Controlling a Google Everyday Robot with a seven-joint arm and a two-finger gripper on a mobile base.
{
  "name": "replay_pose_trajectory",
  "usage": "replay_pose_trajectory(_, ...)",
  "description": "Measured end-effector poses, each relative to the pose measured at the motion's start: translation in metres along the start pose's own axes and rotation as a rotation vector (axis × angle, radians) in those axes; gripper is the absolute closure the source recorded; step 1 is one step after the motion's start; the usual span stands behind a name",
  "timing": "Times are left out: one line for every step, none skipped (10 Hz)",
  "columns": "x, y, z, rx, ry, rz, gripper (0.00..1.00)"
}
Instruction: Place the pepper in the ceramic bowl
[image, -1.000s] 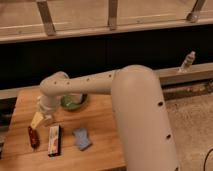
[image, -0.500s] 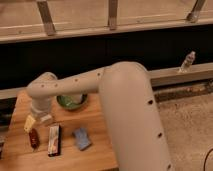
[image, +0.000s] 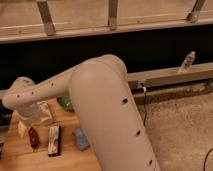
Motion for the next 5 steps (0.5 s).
replay_pose_trajectory(0.002, -0.002, 0.010, -0.045, 0.004, 0.010, 0.20)
replay_pose_trajectory(0.003, -0.002, 0.018, -0.081, 0.002, 0.015, 0.20)
replay_pose_trajectory(0.002, 0.000, 0.023, -0.111, 0.000, 0.016, 0.20)
replay_pose_trajectory(0.002, 0.004, 0.030, -0.153, -0.010, 0.011, 0.20)
replay_pose_trajectory(0.002, 0.003, 0.034, -0.180, -0.021, 0.011, 0.20)
